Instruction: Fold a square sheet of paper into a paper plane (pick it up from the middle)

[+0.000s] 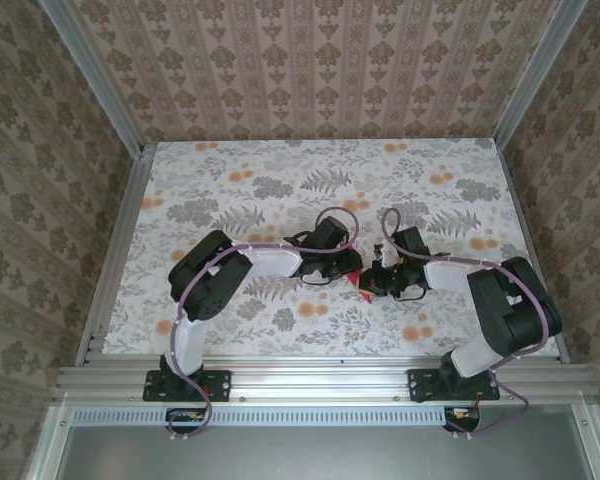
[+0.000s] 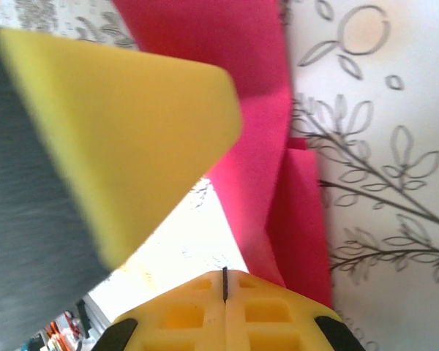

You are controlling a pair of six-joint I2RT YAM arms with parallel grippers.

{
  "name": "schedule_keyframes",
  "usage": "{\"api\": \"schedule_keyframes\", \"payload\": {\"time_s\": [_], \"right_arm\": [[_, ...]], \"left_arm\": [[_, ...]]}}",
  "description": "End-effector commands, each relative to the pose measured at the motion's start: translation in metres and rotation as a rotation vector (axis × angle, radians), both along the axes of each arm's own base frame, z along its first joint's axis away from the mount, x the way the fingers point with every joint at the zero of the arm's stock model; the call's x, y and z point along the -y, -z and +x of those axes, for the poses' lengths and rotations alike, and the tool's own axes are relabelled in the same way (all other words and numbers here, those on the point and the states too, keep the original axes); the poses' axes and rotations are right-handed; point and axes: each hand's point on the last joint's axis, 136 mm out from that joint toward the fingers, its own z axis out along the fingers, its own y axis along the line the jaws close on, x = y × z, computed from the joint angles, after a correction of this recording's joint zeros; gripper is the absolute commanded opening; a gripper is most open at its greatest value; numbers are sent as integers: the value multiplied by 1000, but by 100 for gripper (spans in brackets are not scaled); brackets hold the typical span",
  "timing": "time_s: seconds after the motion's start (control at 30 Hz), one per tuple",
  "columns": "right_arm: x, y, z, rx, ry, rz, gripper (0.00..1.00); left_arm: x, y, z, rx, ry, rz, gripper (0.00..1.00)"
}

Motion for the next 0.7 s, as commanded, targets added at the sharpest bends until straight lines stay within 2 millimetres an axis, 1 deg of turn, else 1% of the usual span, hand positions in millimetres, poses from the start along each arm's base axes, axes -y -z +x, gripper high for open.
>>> {"api": "schedule_keyframes", "payload": {"time_s": [0.0,0.17,0.3,0.37,0.43,0.57,0.67], "right_arm": [[11,17,-6,-41,-6,-79,4],[18,26,-9,-90,32,-116,5],[21,36,-14,-137,52,-129,6],[21,37,-15,-142,61,-124,6],[20,33,-14,-128,61,-114,6],[16,10,-12,-79,62,-73,6],[19,6,-17,-78,75,-81,6]], "left_arm": [[-14,30,-7,-46,8,94,30],[-17,33,-7,-50,5,99,30],[-18,33,-7,-52,3,100,29],[-18,33,-7,-53,2,101,30],[-18,32,-6,-49,2,100,30],[-19,34,-7,-51,4,102,29],[-19,35,-7,-53,3,103,29]]}}
